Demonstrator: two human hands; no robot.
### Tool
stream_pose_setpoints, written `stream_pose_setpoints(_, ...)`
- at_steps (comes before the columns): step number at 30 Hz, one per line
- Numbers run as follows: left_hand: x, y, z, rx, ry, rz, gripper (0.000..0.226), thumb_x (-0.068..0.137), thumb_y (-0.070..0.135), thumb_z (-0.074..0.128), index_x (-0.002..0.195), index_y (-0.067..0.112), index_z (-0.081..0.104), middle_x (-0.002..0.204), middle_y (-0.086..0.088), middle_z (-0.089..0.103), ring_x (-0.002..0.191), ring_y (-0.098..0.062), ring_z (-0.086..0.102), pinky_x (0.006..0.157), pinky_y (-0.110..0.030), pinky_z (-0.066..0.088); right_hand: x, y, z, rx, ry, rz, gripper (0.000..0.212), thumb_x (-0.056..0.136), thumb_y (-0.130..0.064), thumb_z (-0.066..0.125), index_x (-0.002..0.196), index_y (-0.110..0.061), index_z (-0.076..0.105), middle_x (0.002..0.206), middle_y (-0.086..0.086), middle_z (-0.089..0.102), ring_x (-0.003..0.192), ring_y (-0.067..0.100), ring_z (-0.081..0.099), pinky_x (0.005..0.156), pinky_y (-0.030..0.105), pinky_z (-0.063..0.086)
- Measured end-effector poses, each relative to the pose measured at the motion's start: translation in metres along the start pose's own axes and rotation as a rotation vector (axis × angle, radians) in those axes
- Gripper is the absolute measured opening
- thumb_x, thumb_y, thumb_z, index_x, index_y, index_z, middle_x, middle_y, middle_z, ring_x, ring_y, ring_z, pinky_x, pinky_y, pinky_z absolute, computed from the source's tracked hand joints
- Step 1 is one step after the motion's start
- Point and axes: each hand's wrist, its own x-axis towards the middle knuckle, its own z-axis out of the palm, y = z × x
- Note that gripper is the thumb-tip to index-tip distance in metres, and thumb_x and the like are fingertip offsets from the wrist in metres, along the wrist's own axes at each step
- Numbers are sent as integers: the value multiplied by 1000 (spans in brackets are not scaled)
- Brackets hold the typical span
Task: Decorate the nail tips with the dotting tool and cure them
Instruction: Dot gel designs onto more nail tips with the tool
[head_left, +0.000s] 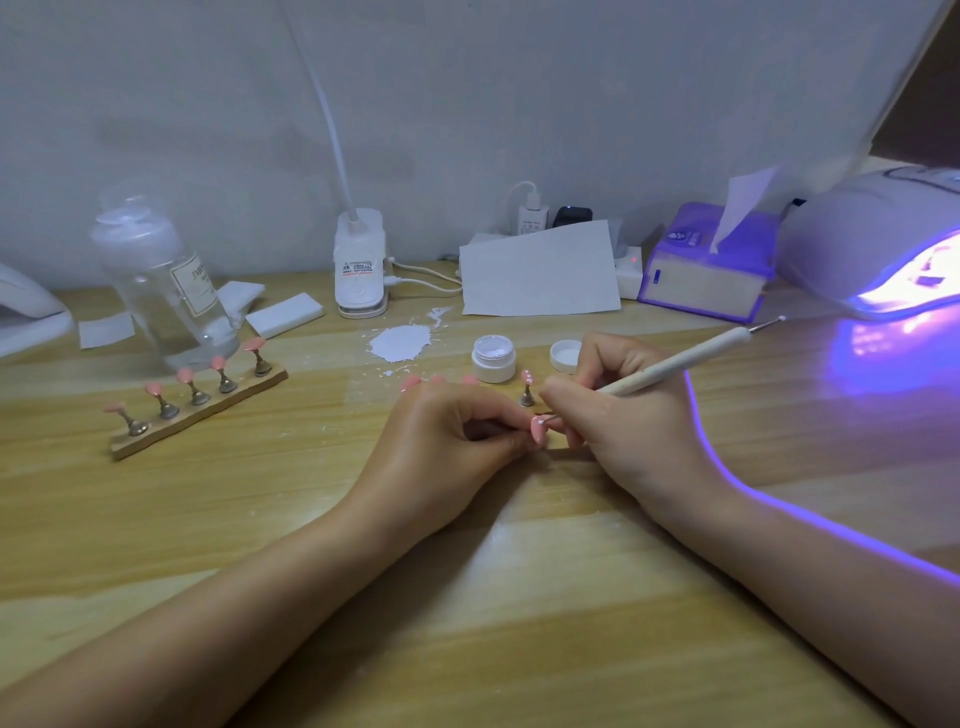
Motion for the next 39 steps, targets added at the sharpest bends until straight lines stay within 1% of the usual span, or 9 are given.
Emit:
stream_pose_setpoints(3, 0, 0, 0, -2, 0, -3, 9, 75, 3, 72, 78, 10, 75, 75, 1, 73, 76, -7, 67, 74, 5, 33, -1, -1, 0, -8, -9, -9, 32, 75, 16, 53, 54, -4, 39, 31, -5, 44, 31, -2, 47, 37, 8, 34)
stream_pose_setpoints(7, 0, 0, 0, -10, -4, 3, 10, 75, 2, 72, 78, 10, 75, 76, 3, 73, 71, 1, 65, 72, 6, 32, -1, -1, 0, -9, -10, -3, 34, 75, 16, 53, 53, -5, 38, 31, -7, 45, 31, -2, 46, 37, 7, 33)
stream_pose_setpoints(15, -1, 0, 0, -12, -2, 20, 12, 74, 0, 72, 76, 11, 75, 72, 16, 69, 66, 9, 60, 73, 6, 32, 0, 0, -1, -31, 1, -8, 33, 73, 15, 54, 52, -5, 37, 31, -6, 44, 32, -2, 48, 37, 8, 34)
stream_pose_setpoints(20, -1, 0, 0, 7, 7, 14, 12, 74, -1, 72, 77, 10, 75, 72, 3, 73, 68, 3, 62, 72, 6, 32, -1, 1, 0, -37, -5, -17, 34, 74, 15, 54, 52, -5, 37, 31, -6, 46, 32, -3, 47, 38, 8, 34)
stream_pose_setpoints(24, -1, 1, 1, 0, 3, 13, 13, 74, -2, 71, 78, 10, 75, 74, 3, 72, 70, 2, 63, 71, 6, 32, -1, 1, -1, -38, 10, -23, 33, 72, 14, 55, 51, -5, 37, 32, -5, 45, 33, -4, 48, 38, 8, 35)
stream_pose_setpoints(28, -1, 1, 1, 3, -6, 16, 13, 74, 0, 72, 78, 12, 75, 70, 9, 70, 69, 4, 63, 71, 6, 32, 0, 2, -1, -38, 10, -21, 31, 72, 14, 55, 52, -4, 38, 33, -5, 44, 33, -3, 48, 38, 9, 35)
stream_pose_setpoints(33, 0, 1, 1, 11, 13, 17, 9, 74, 1, 72, 78, 8, 76, 76, 3, 73, 71, -1, 64, 72, 6, 32, 0, 2, 0, -37, 7, -20, 30, 72, 14, 54, 53, -3, 39, 33, -7, 42, 32, -3, 47, 38, 8, 35)
stream_pose_setpoints(37, 0, 1, 0, 10, 11, 16, 10, 74, 0, 72, 80, 7, 76, 78, 10, 71, 75, -3, 65, 72, 5, 33, 0, 0, -1, -13, 45, -3, 32, 73, 10, 54, 51, -6, 36, 33, -8, 41, 30, -1, 46, 42, 15, 44)
stream_pose_setpoints(39, 0, 1, 1, -2, 9, 6, 9, 75, 1, 72, 81, 7, 76, 77, 5, 72, 74, -3, 65, 72, 4, 34, 1, 0, -2, 25, 72, 0, 36, 75, 10, 54, 51, -7, 34, 32, -5, 39, 29, 0, 45, 42, 16, 45)
